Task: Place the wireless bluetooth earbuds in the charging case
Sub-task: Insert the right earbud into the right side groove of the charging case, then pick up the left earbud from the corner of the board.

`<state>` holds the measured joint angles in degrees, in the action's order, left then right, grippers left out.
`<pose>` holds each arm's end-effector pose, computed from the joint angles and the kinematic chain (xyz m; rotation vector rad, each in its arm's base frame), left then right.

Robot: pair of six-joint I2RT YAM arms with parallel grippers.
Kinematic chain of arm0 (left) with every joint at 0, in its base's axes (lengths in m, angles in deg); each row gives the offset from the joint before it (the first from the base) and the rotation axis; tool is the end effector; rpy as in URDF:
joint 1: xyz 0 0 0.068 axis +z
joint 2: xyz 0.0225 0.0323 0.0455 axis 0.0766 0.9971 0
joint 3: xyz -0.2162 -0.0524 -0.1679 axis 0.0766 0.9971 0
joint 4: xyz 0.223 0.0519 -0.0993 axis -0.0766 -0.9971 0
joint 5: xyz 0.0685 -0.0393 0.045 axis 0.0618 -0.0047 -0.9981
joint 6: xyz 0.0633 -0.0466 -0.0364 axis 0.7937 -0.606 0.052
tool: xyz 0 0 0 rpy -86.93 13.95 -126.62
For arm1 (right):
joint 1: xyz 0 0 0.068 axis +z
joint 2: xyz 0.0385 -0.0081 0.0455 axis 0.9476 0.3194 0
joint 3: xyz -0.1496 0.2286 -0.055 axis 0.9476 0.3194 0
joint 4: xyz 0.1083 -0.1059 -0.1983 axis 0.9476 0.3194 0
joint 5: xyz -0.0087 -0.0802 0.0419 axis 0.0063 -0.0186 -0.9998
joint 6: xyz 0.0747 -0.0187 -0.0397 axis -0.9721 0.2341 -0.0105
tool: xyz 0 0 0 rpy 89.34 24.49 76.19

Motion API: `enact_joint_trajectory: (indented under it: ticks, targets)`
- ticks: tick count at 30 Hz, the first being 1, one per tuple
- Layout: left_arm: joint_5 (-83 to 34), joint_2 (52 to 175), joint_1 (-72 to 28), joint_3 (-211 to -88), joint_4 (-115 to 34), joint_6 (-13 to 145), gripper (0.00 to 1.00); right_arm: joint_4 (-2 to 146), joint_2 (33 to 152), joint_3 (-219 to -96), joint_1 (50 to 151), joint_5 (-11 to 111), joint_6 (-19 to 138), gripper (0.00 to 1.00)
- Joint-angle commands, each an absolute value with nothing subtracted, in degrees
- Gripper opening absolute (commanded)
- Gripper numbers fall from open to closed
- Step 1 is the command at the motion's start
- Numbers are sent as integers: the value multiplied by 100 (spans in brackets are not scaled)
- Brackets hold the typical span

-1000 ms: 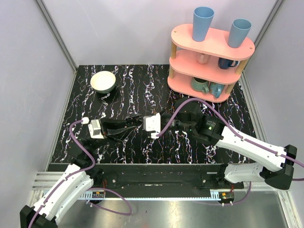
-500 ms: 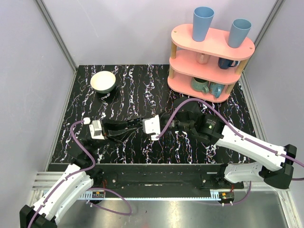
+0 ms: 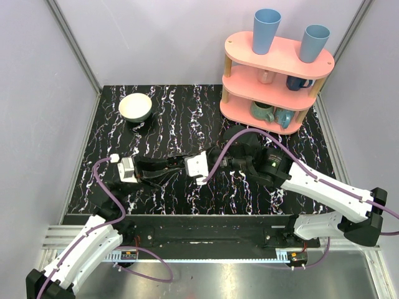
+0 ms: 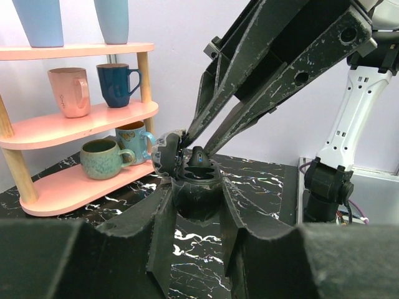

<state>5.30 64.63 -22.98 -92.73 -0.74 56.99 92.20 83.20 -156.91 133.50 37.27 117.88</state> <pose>0.0955 -0.1028 0.3169 0.6957 1.0072 -1.0847 0.1170 0.2790 0.3999 -1.6949 0.8133 0.4642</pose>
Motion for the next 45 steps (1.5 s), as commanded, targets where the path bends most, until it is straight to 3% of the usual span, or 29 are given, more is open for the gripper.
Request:
enact_joint_trajectory:
  ticks: [1,8,20,24,26,28,36,41,45]
  targets:
    - [514,6357,-2311,-9417,470,5731,0,9354,8296,-15725,13378,3839,11867,28]
    - [479,6375,-2311,-9434,365,5775,0,8308,7830,-15164,13378,3990,11770,52]
    - [382,6348,-2312,-9452,251,5828,0,7745,7144,-14593,13378,4261,11235,61]
    - [356,6322,-2311,-9504,110,5854,0,6983,6723,-14039,13369,5225,10603,67]
    - [338,6261,-2311,-9504,49,5907,0,6306,6477,-13662,13369,5745,9946,77]
    - [321,6191,-2320,-9513,22,5916,0,5692,6327,-13450,13360,7000,9478,85]
    - [364,6278,-2311,-9610,40,5916,0,6663,6616,-13686,13264,9797,7826,85]
    - [409,6322,-2311,-9610,118,5872,0,7664,6389,-13283,12439,9809,6168,86]
    - [434,6401,-2311,-9505,391,5732,0,8164,5976,-12860,11604,8992,5250,88]
